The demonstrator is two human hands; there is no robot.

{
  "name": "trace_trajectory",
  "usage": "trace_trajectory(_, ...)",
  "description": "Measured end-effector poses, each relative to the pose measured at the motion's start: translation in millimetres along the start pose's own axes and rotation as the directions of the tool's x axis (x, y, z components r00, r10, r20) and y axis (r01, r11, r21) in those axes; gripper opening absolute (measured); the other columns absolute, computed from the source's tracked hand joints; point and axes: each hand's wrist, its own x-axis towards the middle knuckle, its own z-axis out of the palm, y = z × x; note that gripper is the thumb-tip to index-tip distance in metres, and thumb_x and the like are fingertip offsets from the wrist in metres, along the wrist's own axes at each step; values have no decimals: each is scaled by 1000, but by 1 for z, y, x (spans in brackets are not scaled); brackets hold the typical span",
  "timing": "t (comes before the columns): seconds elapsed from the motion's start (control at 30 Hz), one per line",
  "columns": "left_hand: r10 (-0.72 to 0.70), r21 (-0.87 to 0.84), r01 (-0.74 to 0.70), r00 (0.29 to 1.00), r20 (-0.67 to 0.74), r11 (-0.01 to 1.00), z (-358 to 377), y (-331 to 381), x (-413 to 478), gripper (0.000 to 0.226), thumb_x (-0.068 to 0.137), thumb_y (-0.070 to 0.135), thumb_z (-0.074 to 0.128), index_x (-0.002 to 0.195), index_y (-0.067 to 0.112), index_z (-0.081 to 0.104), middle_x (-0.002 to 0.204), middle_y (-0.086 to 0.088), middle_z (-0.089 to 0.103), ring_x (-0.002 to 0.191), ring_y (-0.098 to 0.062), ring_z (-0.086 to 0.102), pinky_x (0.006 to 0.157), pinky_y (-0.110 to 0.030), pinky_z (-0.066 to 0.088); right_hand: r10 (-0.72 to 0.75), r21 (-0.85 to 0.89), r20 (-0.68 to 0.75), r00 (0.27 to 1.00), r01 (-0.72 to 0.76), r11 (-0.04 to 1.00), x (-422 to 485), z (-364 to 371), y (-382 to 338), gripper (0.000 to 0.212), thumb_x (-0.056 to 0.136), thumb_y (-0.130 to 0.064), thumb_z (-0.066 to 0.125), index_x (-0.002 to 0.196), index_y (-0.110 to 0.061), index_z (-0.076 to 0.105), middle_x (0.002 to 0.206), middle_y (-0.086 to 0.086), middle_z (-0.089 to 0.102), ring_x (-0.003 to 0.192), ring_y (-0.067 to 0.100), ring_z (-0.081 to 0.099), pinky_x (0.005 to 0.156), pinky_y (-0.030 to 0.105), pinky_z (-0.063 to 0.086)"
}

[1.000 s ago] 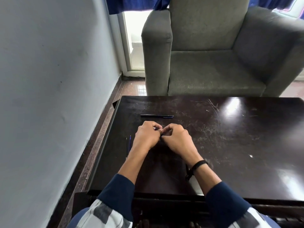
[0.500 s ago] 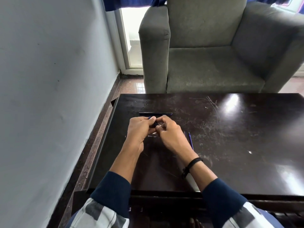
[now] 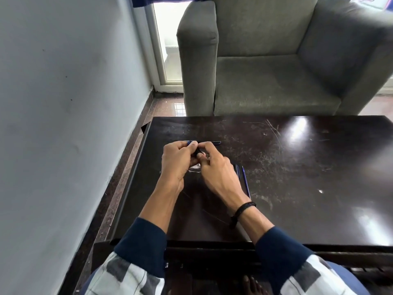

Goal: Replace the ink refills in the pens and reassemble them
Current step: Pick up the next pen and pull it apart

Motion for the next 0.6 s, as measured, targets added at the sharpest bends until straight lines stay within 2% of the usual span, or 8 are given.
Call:
trace_trajectory(0.17, -20, 25, 20, 1000, -10, 999, 2, 0, -3, 13, 96, 13, 64, 95, 5, 75, 91, -16, 76, 74, -17, 74, 58, -22, 57, 16, -54, 35, 999, -14, 998, 2, 4, 4, 20, 106, -35, 42, 125, -40, 48, 107, 8, 74, 100, 38, 67, 79, 47, 54)
trace_trajectory(0.27, -15, 69, 16, 1000, -10, 997, 3, -1, -3, 13, 97, 18, 64, 98, 10, 74, 89, -8, 77, 74, -12, 74, 61, -23, 57, 16, -73, 34, 999, -13, 997, 3, 7, 5, 20, 106, -37, 41, 125, -37, 48, 108, 10, 73, 99, 40, 66, 82, 50, 54)
trace_trajectory(0.6, 35, 81, -35, 999, -3, 996, 4, 4, -8, 8, 97, 15, 64, 94, 12, 72, 64, 7, 69, 55, 2, 64, 52, -16, 53, -7, -39, 60, 998, 9, 999, 3, 5, 6, 25, 105, -35, 47, 130, -35, 48, 114, 10, 73, 104, 41, 65, 87, 51, 52)
